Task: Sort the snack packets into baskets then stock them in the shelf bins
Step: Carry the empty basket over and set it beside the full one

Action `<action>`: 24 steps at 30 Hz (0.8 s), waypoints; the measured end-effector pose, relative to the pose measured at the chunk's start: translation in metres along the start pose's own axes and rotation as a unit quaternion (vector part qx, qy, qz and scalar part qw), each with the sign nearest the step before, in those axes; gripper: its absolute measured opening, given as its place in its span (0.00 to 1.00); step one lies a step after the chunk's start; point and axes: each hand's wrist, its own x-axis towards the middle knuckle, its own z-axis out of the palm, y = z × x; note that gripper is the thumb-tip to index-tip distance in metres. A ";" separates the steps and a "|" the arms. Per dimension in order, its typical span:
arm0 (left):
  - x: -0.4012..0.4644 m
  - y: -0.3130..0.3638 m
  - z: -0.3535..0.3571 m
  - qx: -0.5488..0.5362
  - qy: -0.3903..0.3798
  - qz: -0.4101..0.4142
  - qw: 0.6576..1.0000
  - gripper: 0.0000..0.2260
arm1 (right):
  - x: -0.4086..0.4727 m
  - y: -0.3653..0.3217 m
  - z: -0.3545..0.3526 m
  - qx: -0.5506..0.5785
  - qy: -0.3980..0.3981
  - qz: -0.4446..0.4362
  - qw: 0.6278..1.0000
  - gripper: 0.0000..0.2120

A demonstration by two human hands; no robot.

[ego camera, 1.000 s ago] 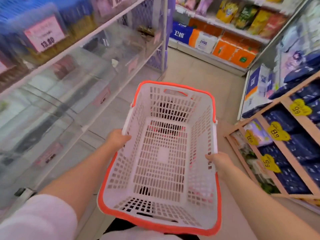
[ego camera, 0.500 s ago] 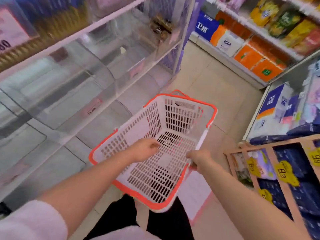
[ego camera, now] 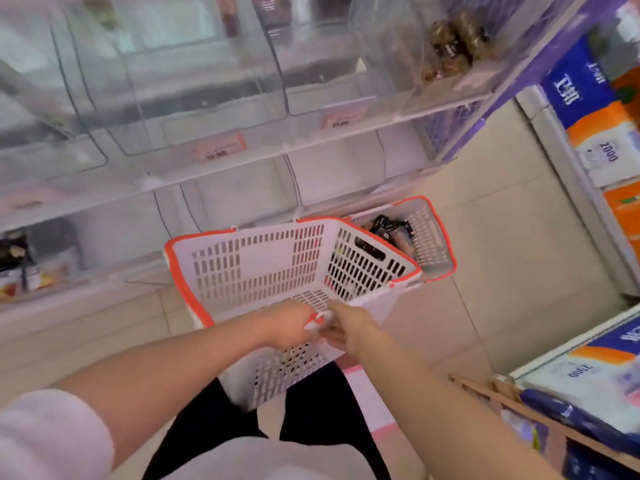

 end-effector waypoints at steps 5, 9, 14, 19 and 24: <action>-0.027 -0.052 -0.019 -0.033 0.047 -0.081 0.995 0.03 | -0.006 -0.015 -0.020 -0.230 0.063 -0.220 0.946 0.11; -0.064 -0.090 -0.006 -0.110 0.073 -0.078 0.988 0.07 | -0.002 -0.020 -0.030 -0.515 0.142 -0.442 0.721 0.23; -0.101 -0.126 0.029 -0.053 0.127 -0.084 0.987 0.07 | 0.012 -0.008 -0.004 -0.719 0.098 -0.462 0.510 0.40; -0.132 -0.166 0.061 -0.048 0.151 -0.086 0.984 0.07 | 0.029 0.008 0.047 -0.754 0.077 -0.460 0.463 0.34; -0.143 -0.200 0.094 -0.023 0.158 -0.101 0.982 0.09 | 0.047 0.017 0.091 -0.785 0.016 -0.403 0.470 0.14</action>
